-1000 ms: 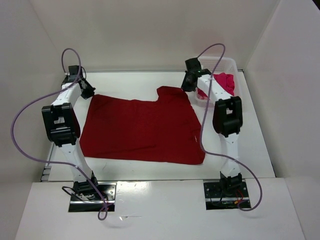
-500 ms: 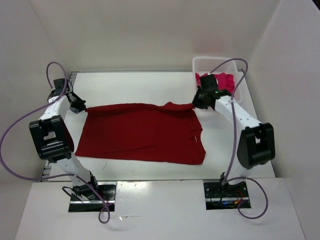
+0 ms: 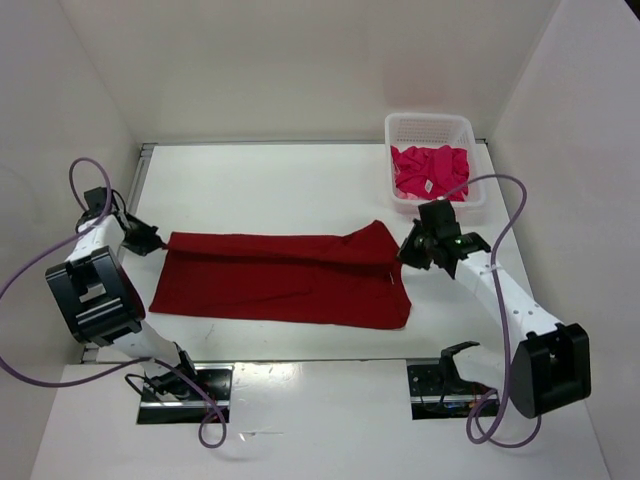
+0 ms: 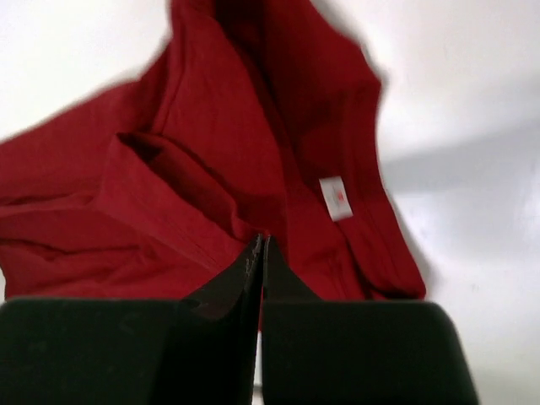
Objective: Fold and stack the t-shirts
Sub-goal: Fold the other side of the tshirt into a rectangle
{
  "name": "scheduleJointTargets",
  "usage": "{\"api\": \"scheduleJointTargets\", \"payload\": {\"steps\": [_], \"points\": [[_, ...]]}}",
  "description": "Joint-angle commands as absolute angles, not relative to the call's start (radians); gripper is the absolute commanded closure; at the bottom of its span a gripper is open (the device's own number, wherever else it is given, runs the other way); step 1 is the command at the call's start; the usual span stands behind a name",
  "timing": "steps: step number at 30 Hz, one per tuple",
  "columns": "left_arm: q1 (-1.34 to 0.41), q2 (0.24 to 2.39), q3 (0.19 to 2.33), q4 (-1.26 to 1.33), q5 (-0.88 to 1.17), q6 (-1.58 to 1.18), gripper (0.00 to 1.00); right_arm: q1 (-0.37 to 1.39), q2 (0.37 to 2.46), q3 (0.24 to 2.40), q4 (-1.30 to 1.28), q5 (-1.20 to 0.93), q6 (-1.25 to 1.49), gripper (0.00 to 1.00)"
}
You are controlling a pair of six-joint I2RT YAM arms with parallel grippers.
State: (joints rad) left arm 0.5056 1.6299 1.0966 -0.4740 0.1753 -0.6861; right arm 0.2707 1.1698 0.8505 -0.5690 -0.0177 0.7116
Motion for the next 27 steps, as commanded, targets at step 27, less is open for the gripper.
{"api": "scheduleJointTargets", "payload": {"steps": [27], "points": [[0.215, 1.489, 1.003, -0.38, 0.23, -0.716, 0.79, 0.556, 1.406, 0.946, -0.413, 0.093, 0.824, 1.0]]}}
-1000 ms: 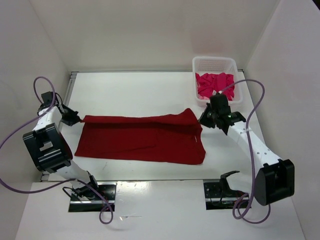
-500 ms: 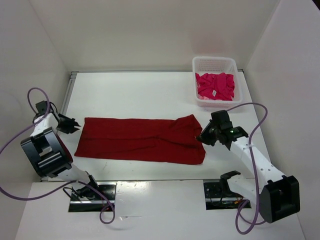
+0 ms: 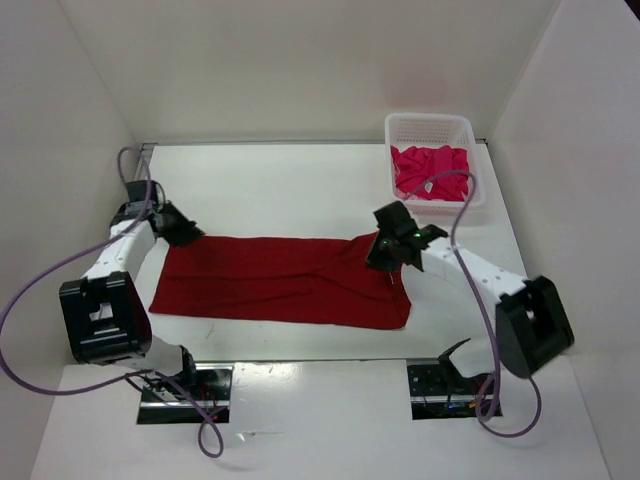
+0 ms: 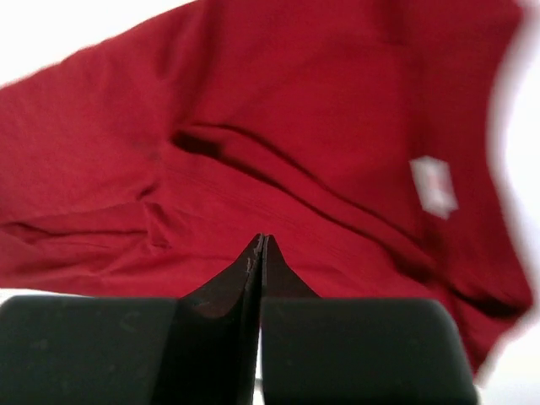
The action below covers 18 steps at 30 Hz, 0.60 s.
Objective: Fold and stack the t-shirts
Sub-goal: Fold the other side of the tshirt into a rectangle
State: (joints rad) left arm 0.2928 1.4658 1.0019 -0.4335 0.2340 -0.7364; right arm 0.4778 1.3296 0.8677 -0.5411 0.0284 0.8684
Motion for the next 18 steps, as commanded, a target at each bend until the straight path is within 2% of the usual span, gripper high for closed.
{"api": "scheduleJointTargets", "payload": {"steps": [1, 2, 5, 6, 12, 16, 18], "points": [[0.195, 1.514, 1.003, -0.38, 0.244, -0.716, 0.81, 0.575, 1.46, 0.966, -0.413, 0.103, 0.824, 0.99], [0.164, 1.56, 1.012, -0.38, 0.256, -0.716, 0.81, 0.593, 1.485, 0.985, -0.394, 0.124, 0.824, 0.87], [0.144, 1.635, 1.003, -0.351, 0.291, -0.716, 0.83, 0.629, 1.59, 1.083, -0.373, 0.137, 0.811, 0.62], [0.129, 1.647, 1.003, -0.351, 0.304, -0.716, 0.83, 0.629, 1.617, 1.103, -0.373, 0.137, 0.799, 0.59], [0.129, 1.7, 0.956, -0.315, 0.304, -0.716, 0.83, 0.64, 1.726, 1.154, -0.373, 0.173, 0.769, 0.51], [0.147, 1.724, 0.956, -0.305, 0.304, -0.725, 0.83, 0.64, 1.767, 1.154, -0.373, 0.173, 0.759, 0.51], [0.147, 1.724, 0.956, -0.305, 0.304, -0.726, 0.83, 0.64, 1.776, 1.154, -0.373, 0.184, 0.759, 0.54]]}}
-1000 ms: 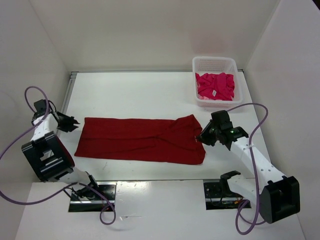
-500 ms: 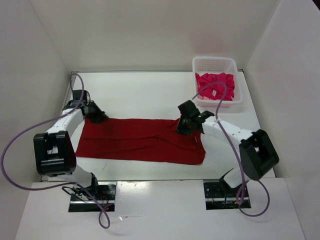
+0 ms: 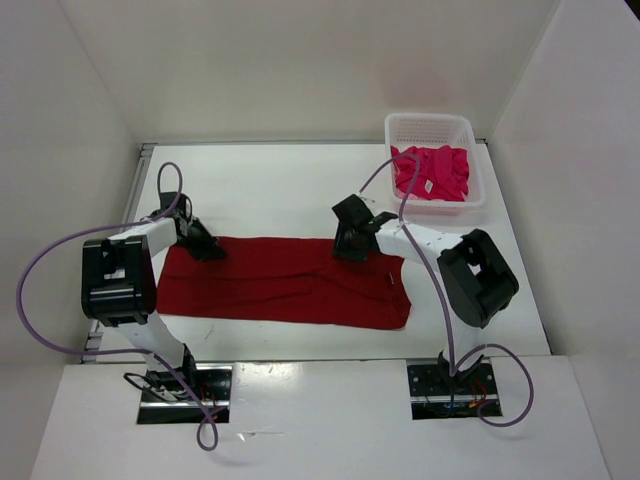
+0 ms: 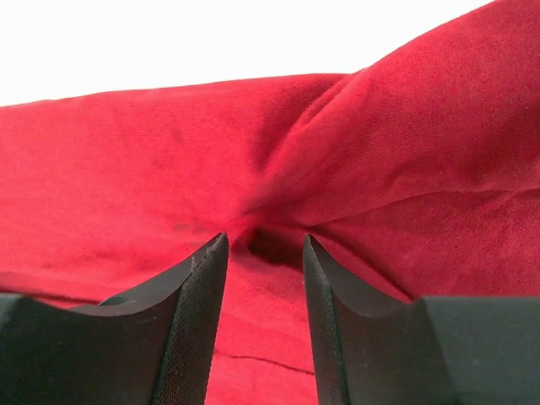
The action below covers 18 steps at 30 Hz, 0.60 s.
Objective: Fold and stack the t-shirts
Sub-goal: Fold the other side of the tshirt into a rectangle
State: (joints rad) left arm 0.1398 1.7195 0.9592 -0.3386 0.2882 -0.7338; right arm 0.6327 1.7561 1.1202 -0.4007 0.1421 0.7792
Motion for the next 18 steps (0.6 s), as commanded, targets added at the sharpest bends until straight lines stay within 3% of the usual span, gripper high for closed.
{"api": "scheduleJointTargets", "payload": {"steps": [1, 6, 13, 18], "points": [[0.147, 1.724, 0.956, -0.305, 0.304, -0.726, 0.83, 0.64, 1.776, 1.154, -0.373, 0.184, 0.749, 0.56], [0.147, 1.724, 0.956, -0.305, 0.304, -0.735, 0.83, 0.64, 1.804, 1.154, -0.383, 0.149, 0.727, 0.57], [0.147, 1.713, 0.956, -0.305, 0.304, -0.735, 0.83, 0.65, 1.77, 1.152, -0.419, 0.149, 0.718, 0.84], [0.147, 1.713, 0.956, -0.305, 0.304, -0.735, 0.83, 0.708, 1.73, 1.129, -0.463, 0.133, 0.739, 0.89]]}}
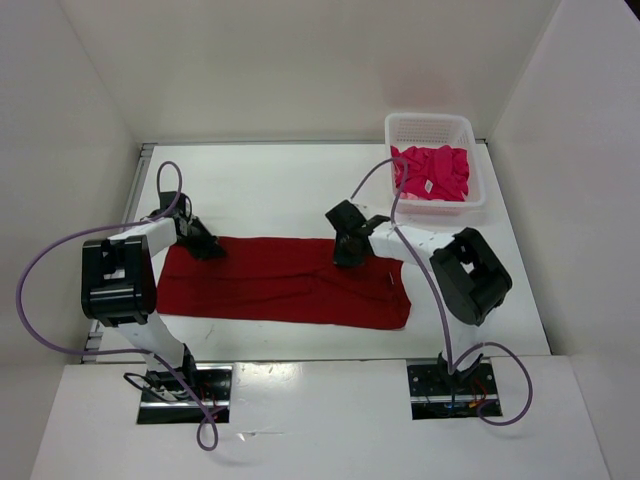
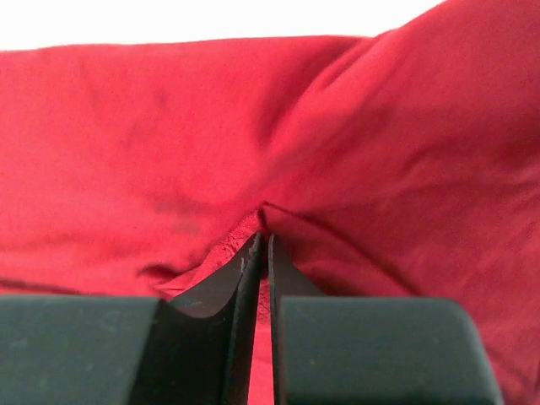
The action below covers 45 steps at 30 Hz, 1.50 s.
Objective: Fold and stack the t-shirts
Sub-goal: Fold the other side of the tshirt into a rectangle
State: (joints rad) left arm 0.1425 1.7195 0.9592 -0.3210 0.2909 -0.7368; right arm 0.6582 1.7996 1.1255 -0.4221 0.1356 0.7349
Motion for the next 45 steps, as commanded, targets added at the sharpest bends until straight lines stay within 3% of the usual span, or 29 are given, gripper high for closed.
{"api": "scheduleJointTargets", "payload": {"steps": [1, 9, 17, 20, 22, 24, 26, 28, 33, 45], "points": [[0.147, 1.713, 0.956, -0.305, 0.304, -0.735, 0.83, 0.719, 1.715, 1.129, -0.478, 0.121, 0.748, 0.89], [0.147, 1.713, 0.974, -0.296, 0.322, -0.744, 0.83, 0.817, 1.631, 1.034, -0.499, 0.067, 0.865, 0.87], [0.147, 1.686, 1.003, -0.305, 0.333, -0.762, 0.83, 0.859, 1.51, 0.983, -0.508, -0.043, 0.923, 0.72], [0.147, 1.675, 1.017, -0.314, 0.333, -0.762, 0.83, 0.848, 1.477, 1.012, -0.549, -0.017, 0.898, 0.64], [0.138, 1.654, 1.028, -0.314, 0.333, -0.762, 0.83, 0.815, 1.465, 1.035, -0.549, 0.021, 0.873, 0.64], [0.127, 1.654, 1.028, -0.314, 0.319, -0.762, 0.83, 0.747, 1.492, 1.061, -0.529, 0.021, 0.833, 0.72], [0.115, 1.654, 1.028, -0.314, 0.319, -0.762, 0.83, 0.704, 1.534, 1.106, -0.52, 0.06, 0.793, 0.86], [0.106, 1.666, 1.028, -0.314, 0.319, -0.762, 0.83, 0.686, 1.617, 1.155, -0.511, 0.128, 0.764, 0.92], [0.097, 1.666, 1.028, -0.314, 0.31, -0.762, 0.83, 0.66, 1.776, 1.212, -0.506, 0.109, 0.686, 0.97], [0.097, 1.704, 1.028, -0.305, 0.31, -0.753, 0.83, 0.725, 1.684, 1.048, -0.517, -0.017, 0.704, 1.0]]}}
